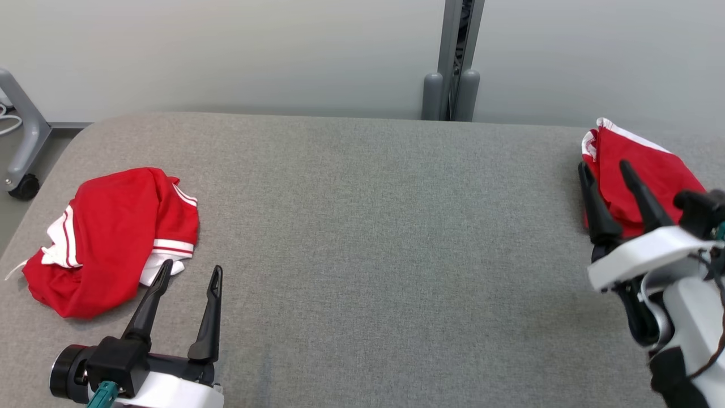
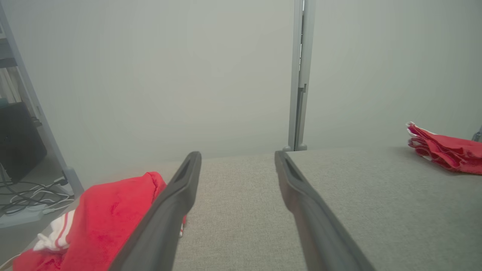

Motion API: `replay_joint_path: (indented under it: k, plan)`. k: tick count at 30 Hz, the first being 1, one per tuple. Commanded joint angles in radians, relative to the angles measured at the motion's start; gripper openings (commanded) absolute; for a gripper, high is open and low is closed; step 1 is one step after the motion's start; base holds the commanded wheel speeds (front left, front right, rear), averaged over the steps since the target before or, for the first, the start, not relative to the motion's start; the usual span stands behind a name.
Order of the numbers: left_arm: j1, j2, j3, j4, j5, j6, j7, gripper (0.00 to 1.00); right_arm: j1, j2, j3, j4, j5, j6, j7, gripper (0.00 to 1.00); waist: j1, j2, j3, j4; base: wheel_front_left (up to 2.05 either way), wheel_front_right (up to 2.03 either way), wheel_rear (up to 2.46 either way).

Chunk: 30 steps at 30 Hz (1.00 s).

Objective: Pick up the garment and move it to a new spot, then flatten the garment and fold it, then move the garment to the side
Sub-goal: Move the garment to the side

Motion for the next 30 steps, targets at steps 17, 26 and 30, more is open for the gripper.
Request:
replay_joint_path:
  k: [17,26,30]
  plan:
    - [0.049,-0.013,0.062,0.035,-0.005,0.017,-0.003,1.00,0.270,0.160,-0.154,-0.150,-0.238,0.000,-0.002,1.00,0.0000,0.0000,-0.076,0.003,0.00,0.00,0.00]
    - [0.066,-0.023,0.088,0.029,-0.009,0.028,-0.003,1.00,0.374,0.207,-0.201,-0.273,-0.326,0.000,-0.002,1.00,0.0000,0.0000,-0.087,-0.003,0.00,0.00,0.00]
    - [0.076,-0.025,0.097,0.032,-0.009,0.032,-0.003,1.00,0.409,0.217,-0.212,-0.280,-0.324,0.000,-0.002,1.00,0.0000,0.0000,-0.090,-0.015,0.00,0.00,0.00]
